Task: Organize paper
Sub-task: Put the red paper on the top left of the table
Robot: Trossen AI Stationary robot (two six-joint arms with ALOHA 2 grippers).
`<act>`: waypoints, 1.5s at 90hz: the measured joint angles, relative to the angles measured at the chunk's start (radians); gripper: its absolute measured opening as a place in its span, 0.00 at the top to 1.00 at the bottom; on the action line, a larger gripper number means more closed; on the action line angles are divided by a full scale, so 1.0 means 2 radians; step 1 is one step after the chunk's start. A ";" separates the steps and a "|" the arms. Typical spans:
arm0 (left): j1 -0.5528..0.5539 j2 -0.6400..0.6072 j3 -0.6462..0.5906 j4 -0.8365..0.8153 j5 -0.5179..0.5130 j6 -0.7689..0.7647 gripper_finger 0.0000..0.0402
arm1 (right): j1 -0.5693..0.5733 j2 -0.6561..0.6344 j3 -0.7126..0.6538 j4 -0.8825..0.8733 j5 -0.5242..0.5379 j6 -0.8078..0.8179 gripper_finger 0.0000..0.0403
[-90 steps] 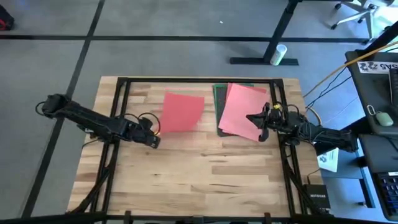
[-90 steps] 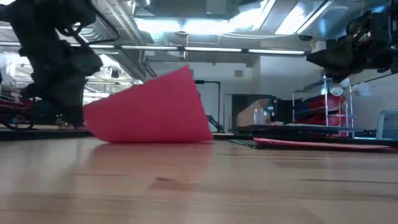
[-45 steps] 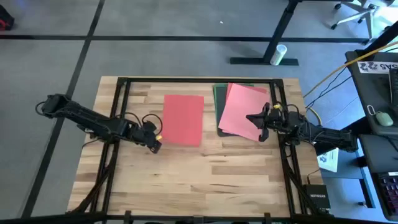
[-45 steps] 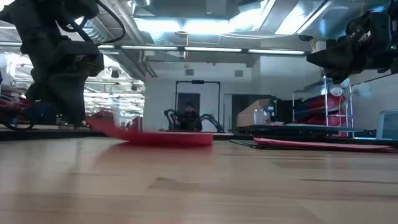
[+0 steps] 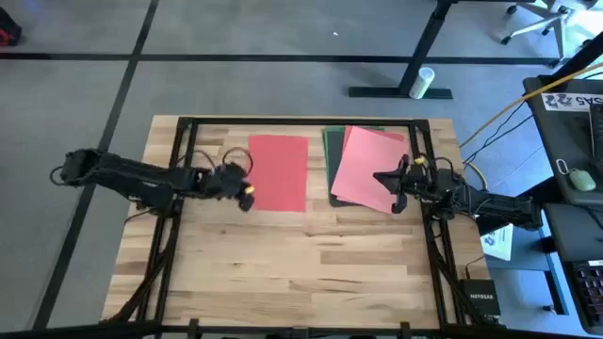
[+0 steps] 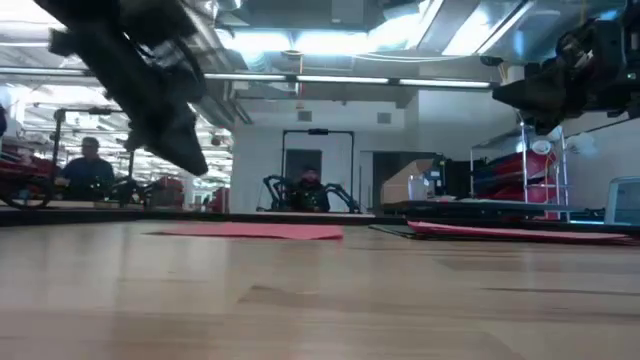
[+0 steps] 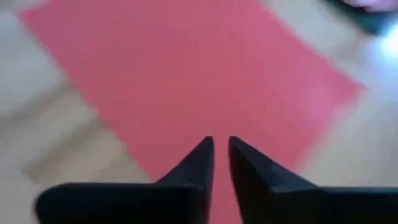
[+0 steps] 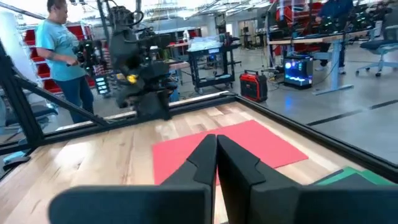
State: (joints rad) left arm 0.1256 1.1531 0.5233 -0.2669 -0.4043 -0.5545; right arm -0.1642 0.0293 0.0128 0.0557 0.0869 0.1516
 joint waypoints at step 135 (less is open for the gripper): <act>0.081 0.160 0.032 -0.035 0.025 0.129 1.00 | 0.000 0.000 0.001 -0.023 -0.005 0.028 1.00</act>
State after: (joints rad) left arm 0.2878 1.4727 0.5880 -0.3367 -0.3538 -0.2974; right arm -0.1638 0.0296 0.0143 0.0096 0.0774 0.2081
